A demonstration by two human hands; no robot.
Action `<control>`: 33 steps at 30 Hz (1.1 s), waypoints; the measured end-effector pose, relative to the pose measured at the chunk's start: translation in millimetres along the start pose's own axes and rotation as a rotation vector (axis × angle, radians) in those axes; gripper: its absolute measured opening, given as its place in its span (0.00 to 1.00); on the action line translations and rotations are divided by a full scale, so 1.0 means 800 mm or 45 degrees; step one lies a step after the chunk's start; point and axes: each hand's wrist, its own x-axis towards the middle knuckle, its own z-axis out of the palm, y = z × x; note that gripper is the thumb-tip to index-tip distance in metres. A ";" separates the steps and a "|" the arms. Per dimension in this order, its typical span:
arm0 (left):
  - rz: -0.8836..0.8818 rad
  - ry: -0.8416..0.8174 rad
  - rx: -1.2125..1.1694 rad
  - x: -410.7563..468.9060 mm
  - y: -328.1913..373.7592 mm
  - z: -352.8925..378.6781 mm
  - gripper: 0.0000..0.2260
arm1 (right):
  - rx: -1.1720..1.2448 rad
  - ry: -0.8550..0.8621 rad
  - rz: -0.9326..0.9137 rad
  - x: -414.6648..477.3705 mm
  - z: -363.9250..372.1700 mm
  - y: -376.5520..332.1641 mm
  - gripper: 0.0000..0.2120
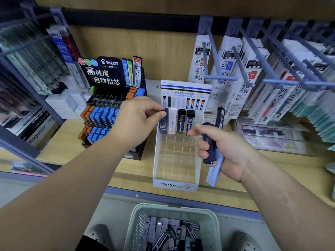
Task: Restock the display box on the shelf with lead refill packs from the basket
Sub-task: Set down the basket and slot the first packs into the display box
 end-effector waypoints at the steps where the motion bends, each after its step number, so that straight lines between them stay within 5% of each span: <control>1: 0.061 -0.001 0.053 0.000 -0.001 0.002 0.02 | 0.005 -0.002 -0.003 0.000 0.000 0.000 0.11; 12: -0.014 0.043 0.368 -0.001 0.005 0.007 0.07 | 0.068 -0.172 -0.100 -0.010 0.003 -0.002 0.15; 15: -0.100 0.032 0.014 -0.005 0.038 0.005 0.03 | -0.008 -0.244 -0.097 -0.012 0.007 -0.002 0.14; 19: -0.457 -0.416 -0.759 -0.017 0.081 0.009 0.04 | -0.056 -0.278 -0.150 -0.012 0.014 0.000 0.09; 25: -0.600 -0.434 -0.830 -0.021 0.078 0.011 0.03 | -0.068 -0.276 -0.149 -0.013 0.017 0.001 0.07; 29: -0.693 -0.406 -0.900 -0.019 0.067 0.005 0.04 | -0.045 -0.193 -0.107 -0.011 0.018 0.000 0.18; 33: -0.731 -0.232 -0.888 -0.010 0.061 -0.009 0.03 | -0.027 -0.029 -0.031 -0.005 0.013 0.002 0.16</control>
